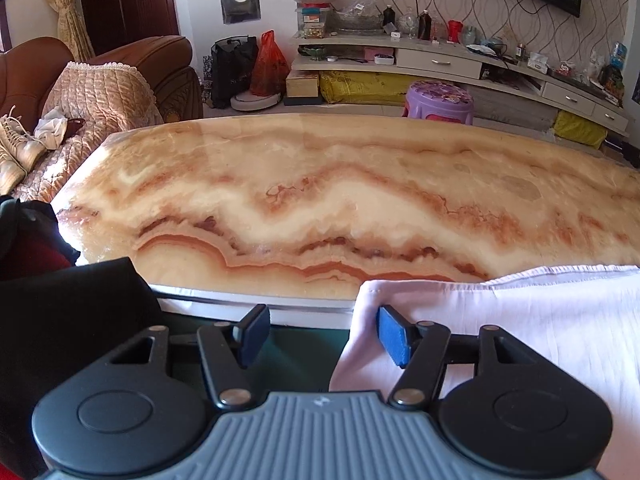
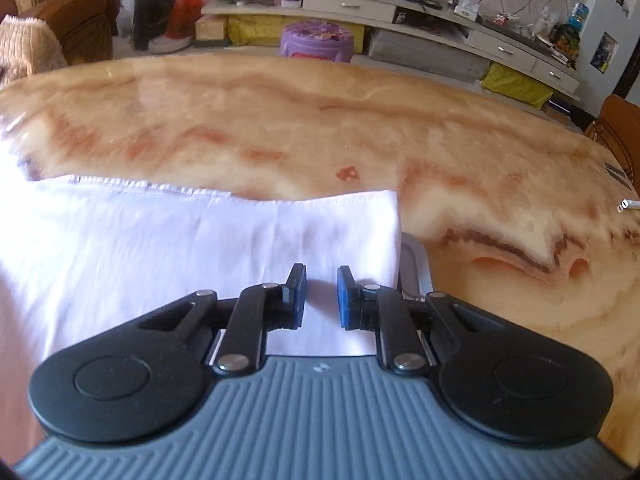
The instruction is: Fold clothes
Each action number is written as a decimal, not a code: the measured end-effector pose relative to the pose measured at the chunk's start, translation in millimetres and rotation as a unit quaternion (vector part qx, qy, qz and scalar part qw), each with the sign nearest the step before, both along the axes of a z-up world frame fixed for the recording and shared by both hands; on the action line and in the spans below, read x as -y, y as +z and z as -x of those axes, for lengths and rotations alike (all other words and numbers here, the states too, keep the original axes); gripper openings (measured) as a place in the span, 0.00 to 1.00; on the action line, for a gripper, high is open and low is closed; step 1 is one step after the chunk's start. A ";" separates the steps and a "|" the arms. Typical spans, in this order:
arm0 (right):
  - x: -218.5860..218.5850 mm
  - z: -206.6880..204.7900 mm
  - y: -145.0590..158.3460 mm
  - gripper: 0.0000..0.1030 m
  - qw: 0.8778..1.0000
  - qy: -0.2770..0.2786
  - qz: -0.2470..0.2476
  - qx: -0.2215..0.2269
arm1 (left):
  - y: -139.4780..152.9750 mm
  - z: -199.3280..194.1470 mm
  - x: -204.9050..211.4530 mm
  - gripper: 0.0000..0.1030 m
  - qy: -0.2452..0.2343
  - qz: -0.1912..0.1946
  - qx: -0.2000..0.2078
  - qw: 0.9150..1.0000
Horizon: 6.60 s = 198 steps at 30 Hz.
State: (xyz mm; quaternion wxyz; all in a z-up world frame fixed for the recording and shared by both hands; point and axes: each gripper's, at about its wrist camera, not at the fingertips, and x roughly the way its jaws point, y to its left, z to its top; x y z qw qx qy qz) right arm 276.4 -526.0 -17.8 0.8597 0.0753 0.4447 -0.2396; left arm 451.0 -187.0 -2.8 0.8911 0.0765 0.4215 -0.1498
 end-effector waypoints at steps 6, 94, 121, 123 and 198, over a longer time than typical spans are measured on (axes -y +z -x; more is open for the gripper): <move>19.5 9.8 -5.1 0.21 0.999 -0.041 0.013 0.012 | 6.2 -14.2 -34.9 0.62 -0.028 0.109 -0.089 0.990; 11.4 12.4 -9.5 0.22 0.997 -0.070 0.036 0.022 | 14.9 49.9 27.0 0.02 -0.142 0.017 0.028 0.989; 3.5 6.7 -4.9 0.33 0.996 -0.069 0.059 0.015 | 16.1 0.5 -57.5 0.04 -0.025 0.092 0.014 0.995; 0.0 9.9 0.2 0.33 0.995 -0.064 0.059 0.037 | 23.7 8.3 -50.3 0.05 -0.062 0.122 0.002 0.991; -315.9 59.4 8.1 0.42 0.926 0.346 -0.152 0.011 | -2.8 108.8 -124.8 0.01 -0.075 0.128 -0.163 0.975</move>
